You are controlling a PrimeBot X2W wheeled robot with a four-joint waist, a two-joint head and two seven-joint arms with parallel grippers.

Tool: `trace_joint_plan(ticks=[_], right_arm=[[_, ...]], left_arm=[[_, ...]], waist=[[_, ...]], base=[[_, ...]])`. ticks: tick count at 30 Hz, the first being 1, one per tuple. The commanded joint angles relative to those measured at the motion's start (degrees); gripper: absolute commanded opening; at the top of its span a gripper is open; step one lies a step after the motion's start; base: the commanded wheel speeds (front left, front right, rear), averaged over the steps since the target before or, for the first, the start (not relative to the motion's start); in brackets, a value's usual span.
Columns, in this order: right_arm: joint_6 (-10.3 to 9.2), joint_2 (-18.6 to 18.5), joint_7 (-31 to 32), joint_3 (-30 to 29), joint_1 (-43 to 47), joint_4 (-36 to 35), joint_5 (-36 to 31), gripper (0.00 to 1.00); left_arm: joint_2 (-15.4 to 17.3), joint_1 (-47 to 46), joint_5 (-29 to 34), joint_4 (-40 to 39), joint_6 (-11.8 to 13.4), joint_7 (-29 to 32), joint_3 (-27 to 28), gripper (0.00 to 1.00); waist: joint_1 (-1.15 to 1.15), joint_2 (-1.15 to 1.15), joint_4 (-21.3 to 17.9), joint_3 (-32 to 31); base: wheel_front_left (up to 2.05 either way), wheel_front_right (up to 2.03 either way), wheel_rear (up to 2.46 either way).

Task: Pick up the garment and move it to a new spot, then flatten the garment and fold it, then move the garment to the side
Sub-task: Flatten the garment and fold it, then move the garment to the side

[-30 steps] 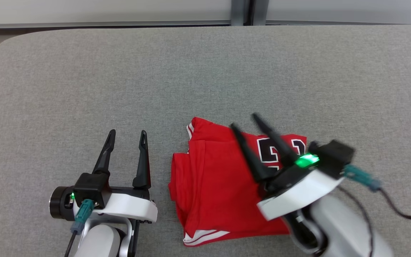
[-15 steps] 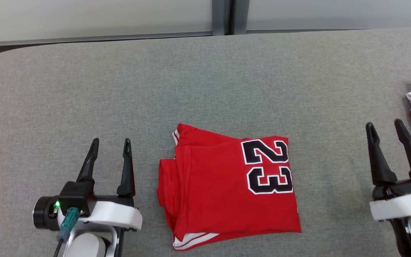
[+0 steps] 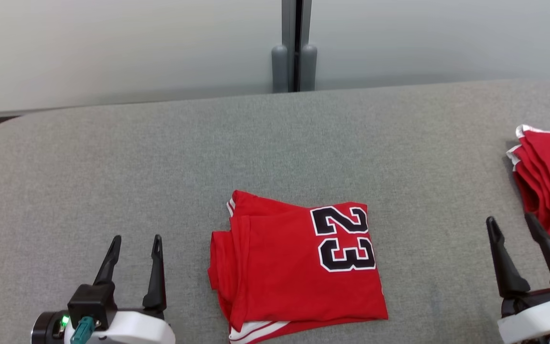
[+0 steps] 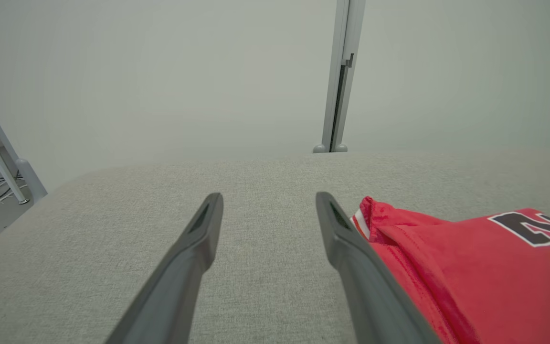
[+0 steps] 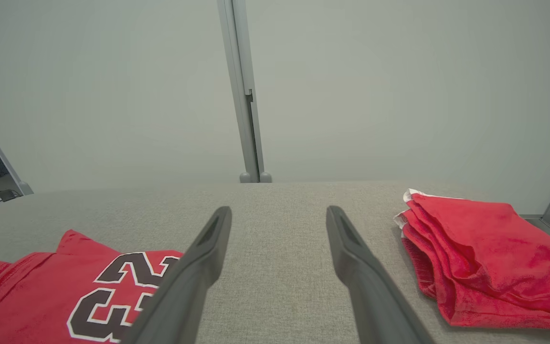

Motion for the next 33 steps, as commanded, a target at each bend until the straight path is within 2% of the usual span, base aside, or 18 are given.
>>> trace_joint_plan(ticks=[1, 14, 33], right_arm=[[0.0, -0.01, 0.72, -0.07, 0.87, -0.37, -0.39, 1.0], [0.0, 1.56, 4.22, -0.91, 5.67, -2.67, -1.78, 1.0], [0.0, 2.87, 6.11, -2.28, 6.42, -4.2, -2.75, 1.0]], left_arm=[[0.55, 0.92, -0.27, -0.14, 0.22, 0.11, 0.35, 1.0], [2.36, 5.7, -0.9, -1.19, 1.18, 2.04, 0.64, 1.0], [2.75, 4.9, -1.47, -1.94, 1.97, 2.39, 0.11, 1.0]], waist=[[0.0, 0.0, -0.18, -1.92], [0.0, 0.0, -0.42, -7.86], [0.0, 0.0, 0.06, -8.18]], base=[[0.0, 0.0, 0.0], [0.0, 0.0, 0.0], [0.0, 0.0, 0.0]])
